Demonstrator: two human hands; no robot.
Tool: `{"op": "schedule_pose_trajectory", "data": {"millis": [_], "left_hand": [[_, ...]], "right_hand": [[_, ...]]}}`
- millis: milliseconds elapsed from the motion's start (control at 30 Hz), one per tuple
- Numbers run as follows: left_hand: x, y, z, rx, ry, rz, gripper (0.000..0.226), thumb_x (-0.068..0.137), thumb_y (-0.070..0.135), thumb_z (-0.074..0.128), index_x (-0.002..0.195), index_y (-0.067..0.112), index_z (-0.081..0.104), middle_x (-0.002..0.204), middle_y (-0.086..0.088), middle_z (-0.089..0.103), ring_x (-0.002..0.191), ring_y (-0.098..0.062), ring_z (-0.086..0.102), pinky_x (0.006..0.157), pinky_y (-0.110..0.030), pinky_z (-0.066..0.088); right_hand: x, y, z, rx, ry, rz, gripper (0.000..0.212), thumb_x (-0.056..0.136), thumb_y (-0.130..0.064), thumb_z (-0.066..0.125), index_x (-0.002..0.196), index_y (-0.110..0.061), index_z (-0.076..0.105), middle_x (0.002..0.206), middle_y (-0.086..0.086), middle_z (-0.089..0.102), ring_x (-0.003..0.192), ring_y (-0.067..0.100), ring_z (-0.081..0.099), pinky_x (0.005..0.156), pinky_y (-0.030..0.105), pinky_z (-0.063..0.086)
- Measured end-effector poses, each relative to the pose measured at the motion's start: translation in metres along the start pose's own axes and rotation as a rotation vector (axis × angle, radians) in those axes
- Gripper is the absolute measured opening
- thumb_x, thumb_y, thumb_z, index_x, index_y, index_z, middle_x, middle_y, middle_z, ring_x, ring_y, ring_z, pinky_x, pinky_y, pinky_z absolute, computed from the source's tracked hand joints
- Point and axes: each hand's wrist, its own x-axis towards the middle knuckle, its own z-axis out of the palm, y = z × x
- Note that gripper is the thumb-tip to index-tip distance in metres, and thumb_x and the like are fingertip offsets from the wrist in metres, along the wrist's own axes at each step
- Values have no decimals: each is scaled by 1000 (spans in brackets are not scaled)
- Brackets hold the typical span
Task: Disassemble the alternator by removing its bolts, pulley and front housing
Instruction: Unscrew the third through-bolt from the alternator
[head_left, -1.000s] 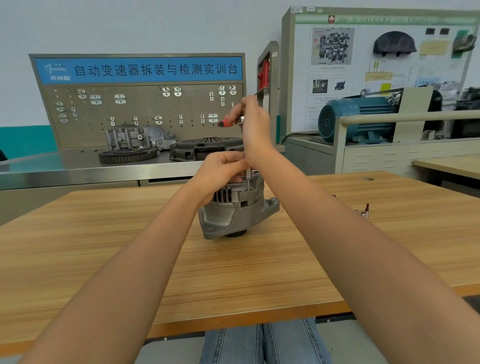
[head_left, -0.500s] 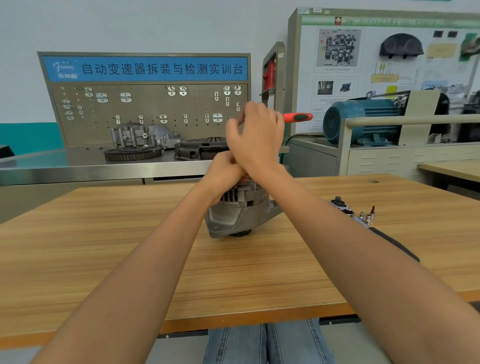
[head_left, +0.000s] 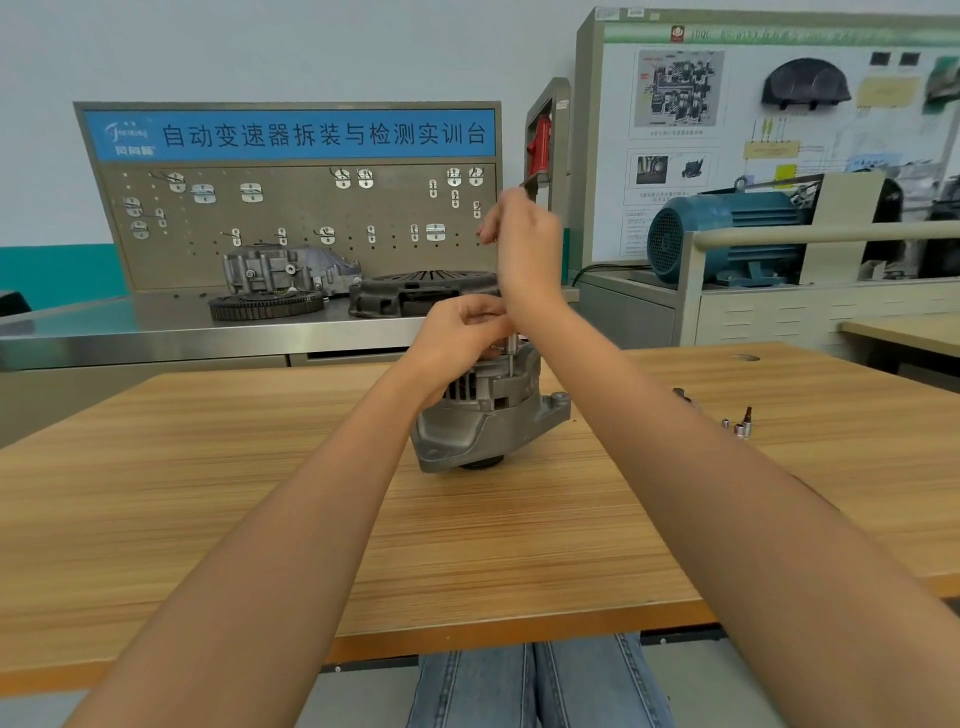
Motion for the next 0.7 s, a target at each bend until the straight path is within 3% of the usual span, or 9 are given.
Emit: {"op": "schedule_pose_trajectory", "data": {"millis": [33,100,167,333,533,633,700], "left_hand": [[0,0,0,7,22,8,21,87,1,60,80,20,64,66,13,69,63,3,62,62,-14,51],[-1,1,-1,65,62,26,26,88,-1,54,78,22,60,65,10,65,57,7,58,52,-8,45],[-1,2,-1,107,74,32,24,91,4,53,81,26,56,73,7,61,62,1,54,50,-8,43],[1,0,0,148,68,39,26,93,9,53,85,33,52,82,8,60,72,-1,52,58,-11,45],[1,-1,-2,152,41,59,20,92,11,53,85,30,54,77,8,59,53,17,49,49,-5,40],[2,0,-3,101,33,27,18,90,10,52,85,26,58,71,12,66,57,16,54,51,-5,43],[2,0,-3,41,16,11,18,88,5,54,82,21,61,64,15,68,63,11,60,57,-7,46]], "right_hand": [[-6,4,2,-247,28,-161,27,88,-17,42,63,-9,47,66,1,46,67,14,44,68,27,38],[-18,15,5,-821,123,-421,16,82,-21,46,84,-8,55,84,2,48,85,18,45,94,33,34],[-25,21,5,-1061,212,-466,31,76,-24,47,101,-8,56,97,5,52,98,23,46,108,37,20],[-24,16,4,-1103,193,-494,37,76,-27,43,106,-7,54,106,8,52,104,25,46,107,37,22],[-19,15,8,-1034,170,-457,33,80,-26,46,104,-5,55,107,11,51,104,26,45,106,39,23],[-11,12,8,-857,73,-432,22,83,-21,49,93,-4,56,94,9,50,93,25,46,95,35,32],[-6,9,8,-639,-5,-356,12,85,-15,51,75,-9,51,83,7,45,82,21,44,80,32,35]]}}
